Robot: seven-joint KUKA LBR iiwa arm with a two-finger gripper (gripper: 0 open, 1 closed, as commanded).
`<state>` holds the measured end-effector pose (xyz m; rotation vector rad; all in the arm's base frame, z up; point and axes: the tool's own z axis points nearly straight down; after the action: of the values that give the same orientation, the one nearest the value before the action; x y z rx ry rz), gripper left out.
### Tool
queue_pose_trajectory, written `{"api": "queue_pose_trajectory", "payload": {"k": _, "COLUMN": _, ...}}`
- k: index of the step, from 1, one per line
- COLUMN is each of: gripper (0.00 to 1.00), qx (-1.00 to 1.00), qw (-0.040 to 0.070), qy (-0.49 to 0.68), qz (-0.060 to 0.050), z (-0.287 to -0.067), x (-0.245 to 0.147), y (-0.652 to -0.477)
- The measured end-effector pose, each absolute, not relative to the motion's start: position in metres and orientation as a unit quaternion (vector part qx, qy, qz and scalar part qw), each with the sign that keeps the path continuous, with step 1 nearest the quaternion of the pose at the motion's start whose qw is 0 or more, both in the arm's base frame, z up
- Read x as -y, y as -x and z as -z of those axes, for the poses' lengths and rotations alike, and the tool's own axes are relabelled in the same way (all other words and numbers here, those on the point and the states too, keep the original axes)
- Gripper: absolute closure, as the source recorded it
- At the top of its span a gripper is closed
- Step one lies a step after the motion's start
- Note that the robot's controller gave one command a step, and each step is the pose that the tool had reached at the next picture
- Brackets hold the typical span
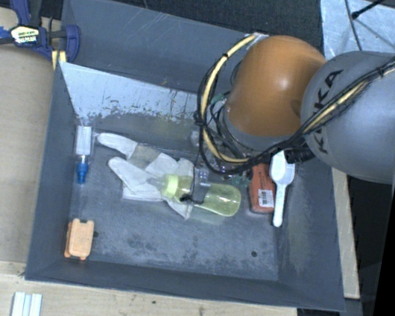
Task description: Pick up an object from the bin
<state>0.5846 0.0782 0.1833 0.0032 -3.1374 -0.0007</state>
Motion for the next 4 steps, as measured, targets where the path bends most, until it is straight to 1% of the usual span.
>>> {"api": "queue_pose_trajectory", "payload": {"k": 1, "gripper": 0.0, "qx": 1.0, "qw": -0.002, "qy": 0.0, "qz": 0.0, "z": -0.188, "x": -0.078, "y": -0.586}}
{"api": "queue_pose_trajectory", "payload": {"k": 2, "gripper": 0.0, "qx": 1.0, "qw": -0.005, "qy": -0.009, "qz": 0.001, "z": -0.144, "x": -0.065, "y": -0.584}}
{"api": "queue_pose_trajectory", "payload": {"k": 3, "gripper": 0.0, "qx": 1.0, "qw": 0.001, "qy": 0.023, "qz": 0.0, "z": -0.108, "x": -0.056, "y": -0.581}}
{"api": "queue_pose_trajectory", "payload": {"k": 4, "gripper": 1.0, "qx": 1.0, "qw": -0.004, "qy": 0.017, "qz": 0.0, "z": -0.072, "x": -0.058, "y": -0.598}}
